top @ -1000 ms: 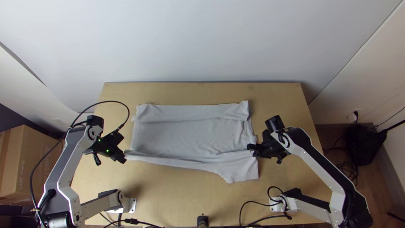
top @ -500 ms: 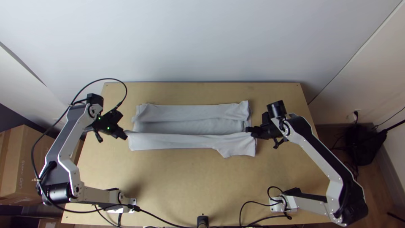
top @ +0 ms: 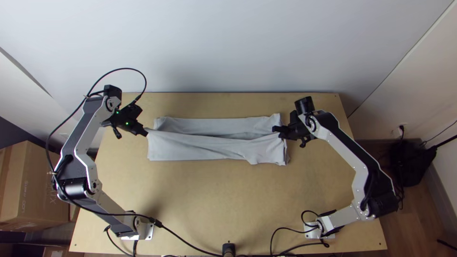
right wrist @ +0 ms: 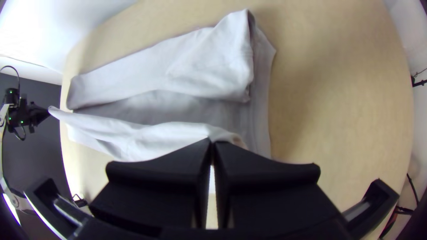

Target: Fold the t-shirt

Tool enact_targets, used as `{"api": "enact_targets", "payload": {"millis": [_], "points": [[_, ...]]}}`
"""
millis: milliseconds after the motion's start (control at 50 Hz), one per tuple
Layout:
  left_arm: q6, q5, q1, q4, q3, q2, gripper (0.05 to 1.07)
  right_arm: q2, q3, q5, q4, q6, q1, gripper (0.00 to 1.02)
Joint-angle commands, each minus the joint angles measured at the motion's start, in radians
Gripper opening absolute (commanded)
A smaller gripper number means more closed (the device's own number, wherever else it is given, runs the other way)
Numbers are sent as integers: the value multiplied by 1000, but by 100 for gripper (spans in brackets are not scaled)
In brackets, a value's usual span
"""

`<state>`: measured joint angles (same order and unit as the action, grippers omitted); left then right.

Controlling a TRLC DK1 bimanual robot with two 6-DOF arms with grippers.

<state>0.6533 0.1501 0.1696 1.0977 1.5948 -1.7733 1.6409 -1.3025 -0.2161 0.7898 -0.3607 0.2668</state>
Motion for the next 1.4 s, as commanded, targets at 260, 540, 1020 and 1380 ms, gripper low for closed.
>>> {"api": "enact_targets", "payload": {"millis": [260,540,1020,1380], "points": [[-43,6,-15,10,185,-184,8,261,-261,15,-9,19,-31,2],[-110,8,-36,-15,244,-288,8,439,-466,44,-9,16,-58,2],[-225,11,-15,-156,211,-290,102,490,-485,81,-31,12,-60,91],[-304,267,159,-176,157,-167,102,198,-333,142,-221,-83,-112,99]]}}
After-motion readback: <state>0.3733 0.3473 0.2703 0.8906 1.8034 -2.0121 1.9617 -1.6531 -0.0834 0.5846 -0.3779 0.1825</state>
